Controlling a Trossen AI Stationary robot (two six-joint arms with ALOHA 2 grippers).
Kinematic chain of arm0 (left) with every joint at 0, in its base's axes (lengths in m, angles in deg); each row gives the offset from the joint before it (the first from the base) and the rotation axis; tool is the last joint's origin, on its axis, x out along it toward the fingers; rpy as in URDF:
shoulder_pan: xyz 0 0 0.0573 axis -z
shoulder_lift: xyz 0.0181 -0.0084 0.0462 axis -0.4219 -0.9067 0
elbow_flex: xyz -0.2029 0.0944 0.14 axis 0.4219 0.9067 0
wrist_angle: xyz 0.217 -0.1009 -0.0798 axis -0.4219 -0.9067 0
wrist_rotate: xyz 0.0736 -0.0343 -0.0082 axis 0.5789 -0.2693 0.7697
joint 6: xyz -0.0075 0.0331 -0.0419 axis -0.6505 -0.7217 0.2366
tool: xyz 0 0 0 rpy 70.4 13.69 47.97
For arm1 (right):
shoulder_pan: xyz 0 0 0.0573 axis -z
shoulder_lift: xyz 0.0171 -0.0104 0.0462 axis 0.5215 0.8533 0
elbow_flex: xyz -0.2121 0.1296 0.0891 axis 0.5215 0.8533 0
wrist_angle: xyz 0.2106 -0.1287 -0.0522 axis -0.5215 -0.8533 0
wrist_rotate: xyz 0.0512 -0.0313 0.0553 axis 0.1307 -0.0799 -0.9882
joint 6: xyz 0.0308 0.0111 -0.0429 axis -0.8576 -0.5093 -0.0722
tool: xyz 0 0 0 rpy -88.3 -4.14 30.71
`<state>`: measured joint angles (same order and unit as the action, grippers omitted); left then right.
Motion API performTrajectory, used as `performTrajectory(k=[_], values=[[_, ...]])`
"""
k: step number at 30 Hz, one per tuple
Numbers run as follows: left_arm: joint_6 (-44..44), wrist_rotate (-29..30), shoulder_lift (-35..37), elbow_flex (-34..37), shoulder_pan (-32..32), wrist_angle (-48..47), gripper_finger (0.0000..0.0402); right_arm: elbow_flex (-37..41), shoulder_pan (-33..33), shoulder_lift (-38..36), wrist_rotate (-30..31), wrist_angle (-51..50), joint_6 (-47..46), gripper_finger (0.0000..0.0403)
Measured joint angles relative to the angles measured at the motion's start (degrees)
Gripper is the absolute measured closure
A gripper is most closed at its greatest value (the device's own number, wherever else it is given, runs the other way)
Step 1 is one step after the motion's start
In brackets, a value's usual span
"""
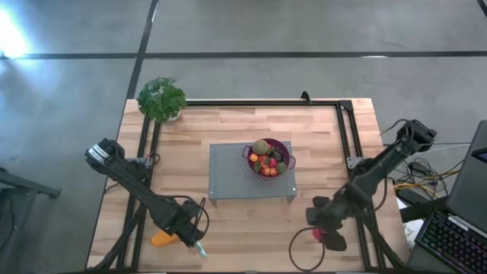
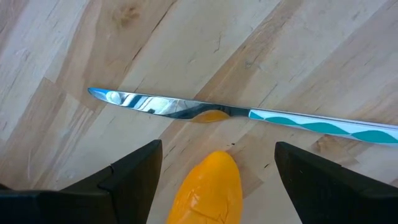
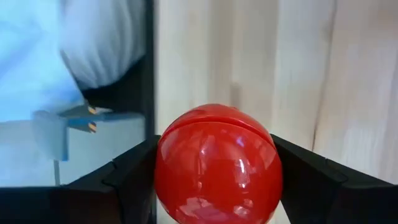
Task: Pick & Place Fruit
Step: Put the tomato in the purple strainer bowl on the shelf
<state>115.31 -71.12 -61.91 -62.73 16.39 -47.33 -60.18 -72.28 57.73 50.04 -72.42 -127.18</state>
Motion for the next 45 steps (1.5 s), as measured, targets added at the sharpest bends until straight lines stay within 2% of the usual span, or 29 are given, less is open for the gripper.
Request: performTrajectory(k=[8, 16, 21, 26, 33, 41, 45], values=[[0.0, 0.35, 0.0, 0.0, 0.0, 0.0, 0.0087, -11.91, 8.61, 0.0, 0.07, -5.41, 17.06, 0.0156], [-0.02, 0.42, 0.0, 0.0, 0.0, -0.01, 0.0087, -23.71, 19.68, 0.0, 6.22, -12.22, 33.6, 0.0128], [-0.2, 1.03, 0.0, 0.0, 0.0, -0.02, 0.0087, -27.99, 27.97, -0.02, 8.94, -12.85, 43.11, 0.0141], [-0.68, 1.95, 0.0, 0.0, 0.0, -0.02, 0.0087, -27.97, 36.14, -0.04, 9.01, -12.68, 48.74, 0.0151], [-1.16, 2.12, 0.0, 0.0, 0.0, -0.02, 0.0087, -26.38, 44.4, -0.02, 8.57, -12.25, 50.66, 0.0129], [-1.16, 2.12, 0.0, 0.0, 0.0, -0.02, 0.0087, -23.51, 46.96, 0.01, 8.13, -12.24, 51.45, 0.0152], [-1.14, 2.12, -0.01, 0.0, 0.0, -0.02, 0.0087, -21.95, 46.91, 0.02, 8.13, -10.19, 51.41, 0.0142]])
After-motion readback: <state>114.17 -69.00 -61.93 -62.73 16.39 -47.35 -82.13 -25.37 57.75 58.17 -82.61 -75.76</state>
